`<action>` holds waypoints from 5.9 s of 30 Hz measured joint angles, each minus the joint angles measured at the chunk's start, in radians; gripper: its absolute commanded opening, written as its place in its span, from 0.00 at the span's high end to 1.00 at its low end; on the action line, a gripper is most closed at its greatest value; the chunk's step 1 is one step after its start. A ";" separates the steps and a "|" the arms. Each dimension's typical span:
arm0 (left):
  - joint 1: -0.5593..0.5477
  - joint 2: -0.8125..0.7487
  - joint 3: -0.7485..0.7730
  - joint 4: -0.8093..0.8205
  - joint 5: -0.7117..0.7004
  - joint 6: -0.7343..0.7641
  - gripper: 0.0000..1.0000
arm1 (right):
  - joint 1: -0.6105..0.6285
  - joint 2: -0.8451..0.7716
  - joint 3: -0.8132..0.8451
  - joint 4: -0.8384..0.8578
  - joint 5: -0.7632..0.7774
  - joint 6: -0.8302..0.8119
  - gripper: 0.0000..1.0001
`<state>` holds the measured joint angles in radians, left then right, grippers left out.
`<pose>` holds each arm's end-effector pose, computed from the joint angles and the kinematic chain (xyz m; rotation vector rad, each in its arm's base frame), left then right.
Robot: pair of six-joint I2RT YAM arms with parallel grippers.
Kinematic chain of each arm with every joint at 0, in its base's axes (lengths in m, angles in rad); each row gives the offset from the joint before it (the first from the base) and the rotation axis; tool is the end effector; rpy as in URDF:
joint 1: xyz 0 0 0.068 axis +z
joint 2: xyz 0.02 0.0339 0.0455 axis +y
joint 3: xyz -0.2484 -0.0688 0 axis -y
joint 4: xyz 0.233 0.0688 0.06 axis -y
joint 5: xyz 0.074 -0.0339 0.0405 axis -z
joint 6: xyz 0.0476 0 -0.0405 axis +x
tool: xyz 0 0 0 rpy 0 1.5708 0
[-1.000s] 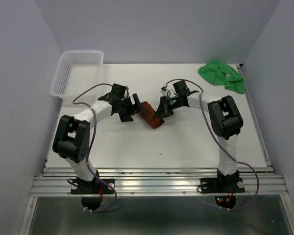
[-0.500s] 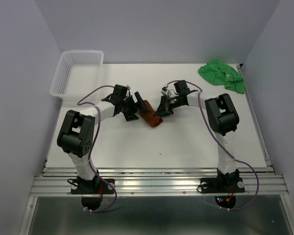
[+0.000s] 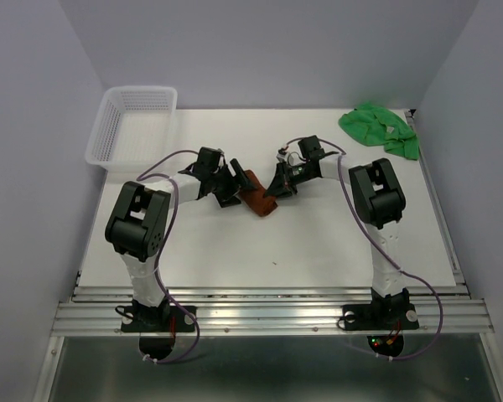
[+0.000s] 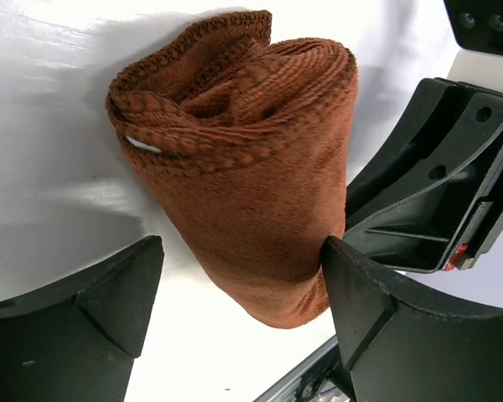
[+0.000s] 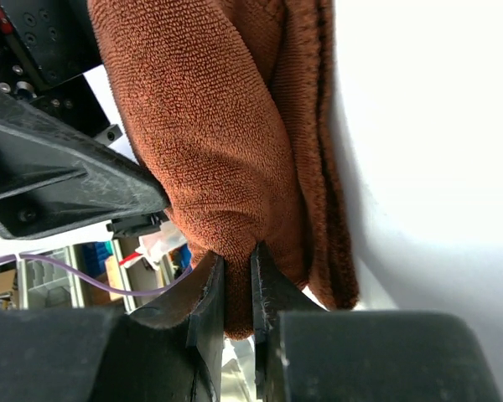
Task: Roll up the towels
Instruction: Roll the towel, then place the rolled towel into the container
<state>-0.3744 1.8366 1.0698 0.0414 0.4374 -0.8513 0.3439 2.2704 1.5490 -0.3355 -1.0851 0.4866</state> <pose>0.3484 -0.1586 0.1570 -0.3435 2.4588 -1.0883 0.4018 0.1886 0.1109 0.2253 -2.6210 -1.7088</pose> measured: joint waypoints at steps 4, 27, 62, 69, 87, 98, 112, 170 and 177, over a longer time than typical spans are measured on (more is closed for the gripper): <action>-0.004 0.028 0.005 0.019 0.000 -0.004 0.16 | -0.015 0.019 0.008 -0.011 -0.009 0.004 0.99; -0.032 0.123 0.097 0.050 -0.045 -0.013 0.70 | -0.061 0.113 0.079 -0.074 -0.046 0.016 0.88; 0.210 -0.142 0.373 -0.001 -0.177 0.140 1.00 | -0.077 -0.634 -0.012 -0.187 0.678 -0.141 0.00; 0.401 -0.077 0.561 0.061 -0.171 0.154 1.00 | -0.077 -0.623 -0.013 -0.180 0.731 -0.138 0.00; 0.631 0.491 0.957 0.240 -0.007 0.000 1.00 | -0.077 -0.512 0.073 -0.181 0.786 -0.148 0.00; 0.631 0.535 1.003 0.293 -0.049 -0.008 1.00 | -0.077 -0.441 0.095 -0.198 0.798 -0.147 0.00; 0.629 0.636 1.019 0.299 -0.115 -0.005 1.00 | -0.077 -0.362 0.145 -0.210 0.801 -0.147 0.00; 0.617 0.727 1.032 0.117 -0.307 -0.024 0.04 | -0.077 -0.269 0.224 -0.267 0.813 -0.187 0.00; 0.617 0.678 0.985 0.090 -0.307 -0.049 0.01 | -0.077 -0.269 0.224 -0.267 0.799 -0.197 0.00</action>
<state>0.2424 2.5141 2.0544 0.1318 0.1307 -0.9005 0.2665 2.0018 1.7725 -0.6022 -0.2863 0.2897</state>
